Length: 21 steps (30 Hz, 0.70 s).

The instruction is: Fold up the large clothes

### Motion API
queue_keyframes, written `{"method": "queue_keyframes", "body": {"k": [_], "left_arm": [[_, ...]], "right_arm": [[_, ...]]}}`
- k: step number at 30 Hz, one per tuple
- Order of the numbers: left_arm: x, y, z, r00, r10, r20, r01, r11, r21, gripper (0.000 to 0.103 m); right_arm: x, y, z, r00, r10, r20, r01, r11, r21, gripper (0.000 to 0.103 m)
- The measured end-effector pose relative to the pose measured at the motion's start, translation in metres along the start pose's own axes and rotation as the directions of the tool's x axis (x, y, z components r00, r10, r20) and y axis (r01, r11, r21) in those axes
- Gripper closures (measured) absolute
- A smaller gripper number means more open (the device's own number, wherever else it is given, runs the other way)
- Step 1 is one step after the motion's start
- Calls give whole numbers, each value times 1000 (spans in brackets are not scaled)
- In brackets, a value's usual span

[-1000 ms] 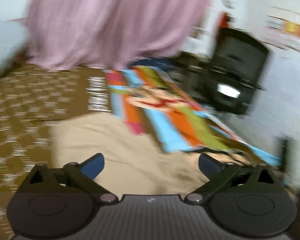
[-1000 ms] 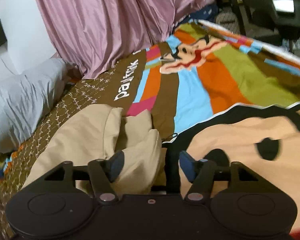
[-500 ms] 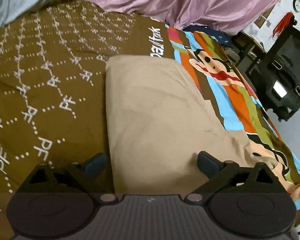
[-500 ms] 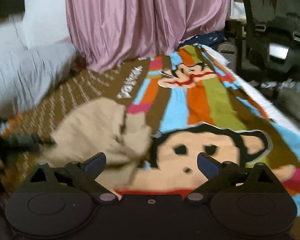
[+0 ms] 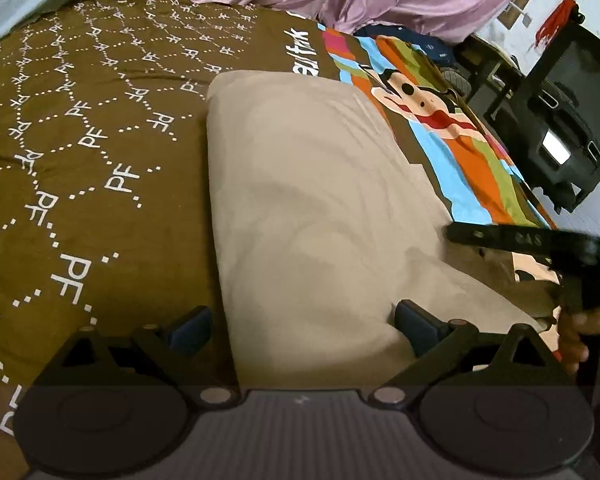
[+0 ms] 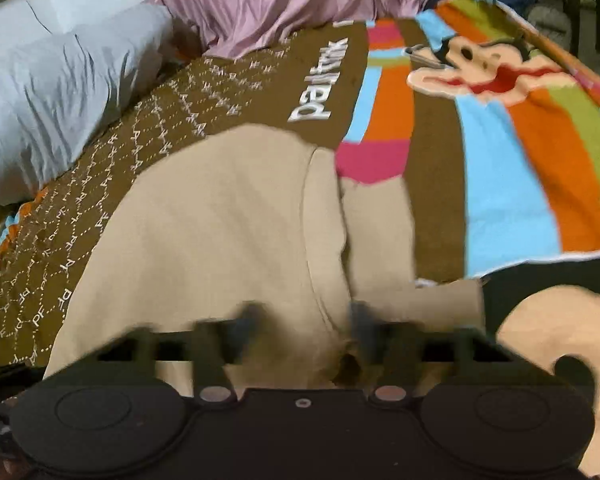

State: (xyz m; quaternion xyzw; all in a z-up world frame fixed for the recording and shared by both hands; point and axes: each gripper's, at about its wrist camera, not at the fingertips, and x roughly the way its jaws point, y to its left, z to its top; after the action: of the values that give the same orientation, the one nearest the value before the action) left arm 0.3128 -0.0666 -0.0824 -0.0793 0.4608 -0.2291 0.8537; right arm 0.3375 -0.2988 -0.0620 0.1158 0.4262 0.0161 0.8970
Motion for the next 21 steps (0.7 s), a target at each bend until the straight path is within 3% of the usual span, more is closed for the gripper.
{"method": "queue_keyframes", "body": {"k": [1, 6, 10, 14, 16, 18, 19, 21], "left_arm": [[0, -1, 0, 1000, -6, -5, 7, 1000, 8, 6], [12, -8, -6, 998, -48, -50, 50, 998, 44, 6], [18, -6, -10, 996, -62, -62, 64, 998, 26, 6], [17, -2, -9, 996, -67, -61, 68, 998, 13, 6], [18, 1, -9, 996, -69, -60, 69, 998, 6, 3], [20, 2, -9, 996, -72, -61, 72, 997, 0, 3], [20, 2, -9, 995, -73, -60, 74, 997, 0, 3], [20, 2, -9, 996, -74, -59, 74, 997, 0, 3]], "right_arm": [[-5, 2, -4, 1000, -12, 20, 13, 1000, -27, 95], [-46, -12, -35, 992, -52, 112, 52, 999, 4, 100], [-27, -26, -60, 993, -80, 91, 77, 996, 40, 100], [-21, -24, -59, 989, -93, 113, 89, 995, 37, 98], [-35, -17, -47, 984, -101, 144, 100, 995, 14, 84], [-54, -3, -27, 971, -86, 224, 106, 991, -79, 77], [-59, 5, -15, 966, -69, 248, 103, 987, -124, 66], [-60, 22, 13, 964, 0, 266, 58, 976, -209, 54]]}}
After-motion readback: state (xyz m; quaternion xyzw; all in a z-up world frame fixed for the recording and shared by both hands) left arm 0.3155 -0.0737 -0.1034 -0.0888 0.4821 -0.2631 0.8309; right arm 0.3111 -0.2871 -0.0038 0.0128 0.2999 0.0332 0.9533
